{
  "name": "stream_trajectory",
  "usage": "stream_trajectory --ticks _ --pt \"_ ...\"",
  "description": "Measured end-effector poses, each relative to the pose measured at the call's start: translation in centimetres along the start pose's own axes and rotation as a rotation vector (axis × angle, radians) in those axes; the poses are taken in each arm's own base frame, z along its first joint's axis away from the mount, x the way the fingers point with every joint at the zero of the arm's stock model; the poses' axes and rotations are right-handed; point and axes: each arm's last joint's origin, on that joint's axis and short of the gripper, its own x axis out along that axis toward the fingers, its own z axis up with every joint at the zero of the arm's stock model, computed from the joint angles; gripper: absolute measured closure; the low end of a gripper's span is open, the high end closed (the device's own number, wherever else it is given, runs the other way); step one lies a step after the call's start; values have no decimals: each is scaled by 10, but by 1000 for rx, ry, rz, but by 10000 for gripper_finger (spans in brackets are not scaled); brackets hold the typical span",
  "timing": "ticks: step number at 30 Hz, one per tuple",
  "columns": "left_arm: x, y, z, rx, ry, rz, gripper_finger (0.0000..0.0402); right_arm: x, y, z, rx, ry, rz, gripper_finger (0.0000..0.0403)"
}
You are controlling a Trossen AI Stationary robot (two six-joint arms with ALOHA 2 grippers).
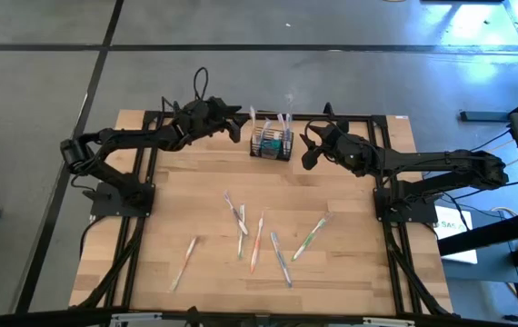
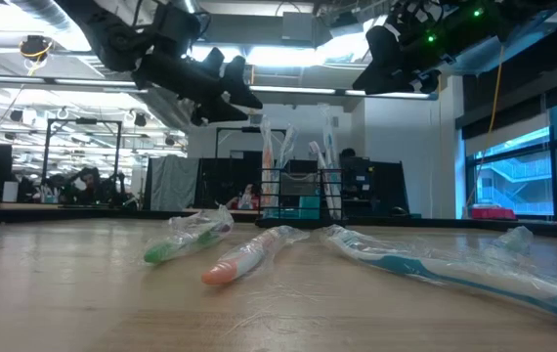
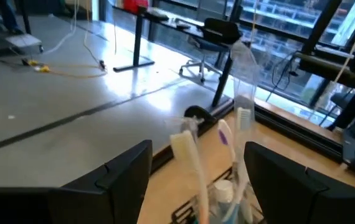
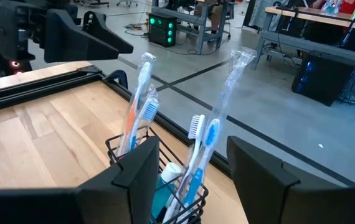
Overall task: Pick & Place toothbrushing station
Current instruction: Put the top orange toothbrush in the left section of the wire organizer
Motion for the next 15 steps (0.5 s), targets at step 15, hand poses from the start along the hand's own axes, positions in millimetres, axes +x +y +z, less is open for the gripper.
stream_trajectory --ticks 15 --pt "30 4 -38 -4 90 42 151 0 0 0 0 0 0 211"
